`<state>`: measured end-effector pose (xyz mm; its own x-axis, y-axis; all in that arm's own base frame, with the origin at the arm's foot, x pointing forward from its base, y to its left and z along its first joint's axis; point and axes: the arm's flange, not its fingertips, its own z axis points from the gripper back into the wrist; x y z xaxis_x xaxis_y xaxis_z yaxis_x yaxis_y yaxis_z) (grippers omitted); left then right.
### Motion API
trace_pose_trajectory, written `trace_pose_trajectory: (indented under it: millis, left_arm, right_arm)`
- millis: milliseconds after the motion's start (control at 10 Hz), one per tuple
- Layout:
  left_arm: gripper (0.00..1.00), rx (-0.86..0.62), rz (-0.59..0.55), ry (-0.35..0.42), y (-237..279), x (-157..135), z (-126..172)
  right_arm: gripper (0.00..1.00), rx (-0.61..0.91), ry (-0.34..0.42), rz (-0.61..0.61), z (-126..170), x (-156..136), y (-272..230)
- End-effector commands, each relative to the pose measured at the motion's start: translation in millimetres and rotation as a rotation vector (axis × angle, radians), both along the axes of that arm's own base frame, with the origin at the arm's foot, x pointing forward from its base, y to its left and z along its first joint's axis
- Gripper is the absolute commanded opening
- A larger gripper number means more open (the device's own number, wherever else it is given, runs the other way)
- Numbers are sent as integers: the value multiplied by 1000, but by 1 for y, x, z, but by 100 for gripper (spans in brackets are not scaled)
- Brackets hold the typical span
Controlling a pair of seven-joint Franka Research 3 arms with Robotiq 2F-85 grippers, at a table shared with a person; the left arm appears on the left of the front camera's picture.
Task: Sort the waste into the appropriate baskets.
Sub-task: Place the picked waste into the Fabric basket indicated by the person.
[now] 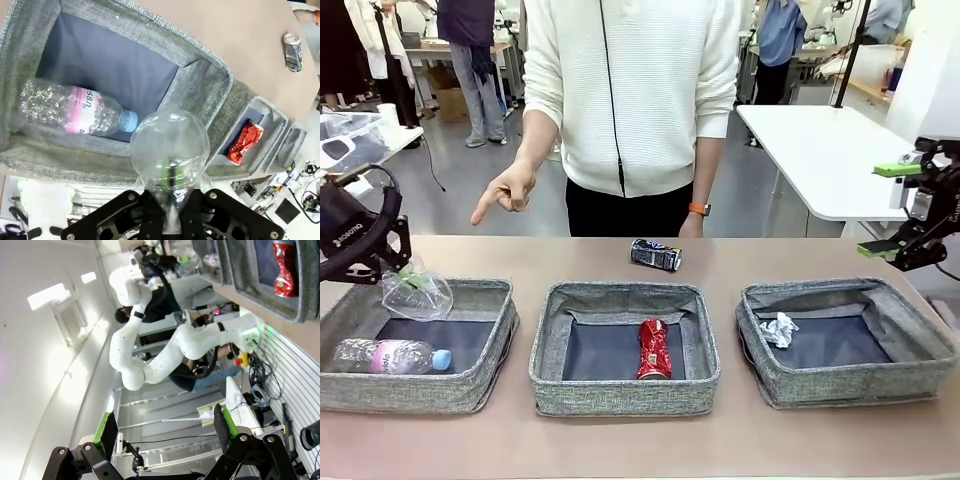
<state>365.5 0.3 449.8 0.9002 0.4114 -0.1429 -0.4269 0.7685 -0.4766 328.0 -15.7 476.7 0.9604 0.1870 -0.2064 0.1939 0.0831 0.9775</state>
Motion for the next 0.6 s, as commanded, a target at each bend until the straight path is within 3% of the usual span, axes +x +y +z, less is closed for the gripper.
trace_pose_trajectory:
  millis: [0, 100, 200, 300, 400, 500]
  left_arm:
    - [1, -8, -6, -15, 5, 1, 1]
    - [59, -2, -18, -24, 6, 1, 3]
    - [59, 11, -15, -27, 5, 1, 5]
    - [100, 19, -15, -28, 5, 1, 8]
    - [63, 16, -16, -26, 6, 1, 8]
    - [100, 20, -12, -26, 8, 0, 9]
  right_arm:
    - [100, 5, 21, -2, 6, 0, 1]
    - [100, 5, 21, -2, 6, 0, 1]
    - [100, 5, 21, -2, 6, 0, 1]
    - [100, 5, 21, -2, 6, 0, 1]
    - [100, 5, 21, -2, 6, 0, 1]
    - [100, 5, 21, -2, 6, 0, 1]
